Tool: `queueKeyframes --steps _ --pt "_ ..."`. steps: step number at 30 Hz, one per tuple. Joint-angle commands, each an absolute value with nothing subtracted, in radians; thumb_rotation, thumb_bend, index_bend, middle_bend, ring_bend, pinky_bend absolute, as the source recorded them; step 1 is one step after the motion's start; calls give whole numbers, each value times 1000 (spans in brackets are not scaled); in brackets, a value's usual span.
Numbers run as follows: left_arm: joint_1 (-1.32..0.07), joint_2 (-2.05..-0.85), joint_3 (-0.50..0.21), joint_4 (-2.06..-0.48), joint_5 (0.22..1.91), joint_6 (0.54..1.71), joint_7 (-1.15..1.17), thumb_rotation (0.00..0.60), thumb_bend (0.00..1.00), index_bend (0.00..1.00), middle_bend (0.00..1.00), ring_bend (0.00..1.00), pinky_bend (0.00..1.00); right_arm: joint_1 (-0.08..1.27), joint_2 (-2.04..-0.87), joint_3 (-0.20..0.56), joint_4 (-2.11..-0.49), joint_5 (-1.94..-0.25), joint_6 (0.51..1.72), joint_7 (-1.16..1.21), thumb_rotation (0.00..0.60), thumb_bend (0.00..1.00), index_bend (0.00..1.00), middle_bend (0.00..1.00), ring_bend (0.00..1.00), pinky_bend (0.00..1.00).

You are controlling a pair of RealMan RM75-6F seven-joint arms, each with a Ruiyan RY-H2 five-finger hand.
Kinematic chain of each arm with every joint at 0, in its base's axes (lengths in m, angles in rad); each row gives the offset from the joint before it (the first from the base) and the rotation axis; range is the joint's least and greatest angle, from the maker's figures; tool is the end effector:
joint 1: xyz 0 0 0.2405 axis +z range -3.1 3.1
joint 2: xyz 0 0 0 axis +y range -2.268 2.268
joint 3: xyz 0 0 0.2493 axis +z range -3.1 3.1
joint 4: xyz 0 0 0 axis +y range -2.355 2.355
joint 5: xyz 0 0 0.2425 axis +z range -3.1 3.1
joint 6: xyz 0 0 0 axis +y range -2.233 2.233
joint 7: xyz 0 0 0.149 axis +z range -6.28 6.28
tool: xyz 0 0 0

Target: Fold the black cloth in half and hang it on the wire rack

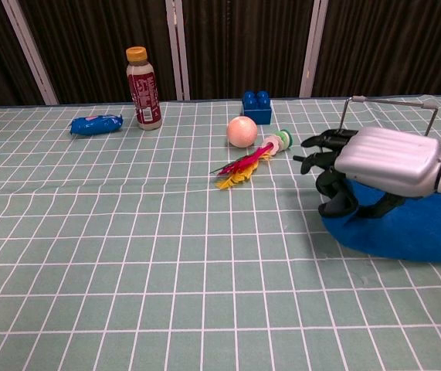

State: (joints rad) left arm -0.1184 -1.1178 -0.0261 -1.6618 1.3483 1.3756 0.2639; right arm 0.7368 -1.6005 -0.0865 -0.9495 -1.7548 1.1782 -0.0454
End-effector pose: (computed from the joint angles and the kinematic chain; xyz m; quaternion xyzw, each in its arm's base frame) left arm -0.3286 0.1898 0.1106 -0.6263 -0.3858 -0.2678 0.6222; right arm -0.2169 -0.3487 -0.0403 0.8577 -0.0932 0.3497 0.3651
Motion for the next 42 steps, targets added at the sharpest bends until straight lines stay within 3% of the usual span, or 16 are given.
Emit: queueKeyframes --steps 1,12,17,24,33,42 --pt "-114 -1112 -23 -1667 1359 1384 254 600 0 0 0 0 0 703 -1543 -44 -1034 -1708 1233 5 600 393 705 189 0 112" --pt "-95 -1082 -13 -1693 1407 1424 204 600 0 0 0 0 0 619 -1351 123 -1377 -1511 1333 6 600 417 731 200 0 158" --pt "-78 -1058 -9 -1715 1446 1464 170 600 0 0 0 0 0 581 -1265 197 -1541 -1405 1360 -57 600 437 787 201 0 175" --pt "-66 -1041 -1 -1723 1473 1482 145 600 0 0 0 0 0 535 -1175 226 -1718 -1315 1374 -214 600 449 751 201 0 191" --pt "-64 -1036 -6 -1721 1471 1482 136 600 0 0 0 0 0 556 -1205 252 -1740 -1239 1334 -335 600 449 755 201 0 193" --pt "-67 -1038 -13 -1710 1453 1468 130 600 0 0 0 0 0 603 -1269 263 -1640 -1195 1282 -422 600 450 756 201 0 194"
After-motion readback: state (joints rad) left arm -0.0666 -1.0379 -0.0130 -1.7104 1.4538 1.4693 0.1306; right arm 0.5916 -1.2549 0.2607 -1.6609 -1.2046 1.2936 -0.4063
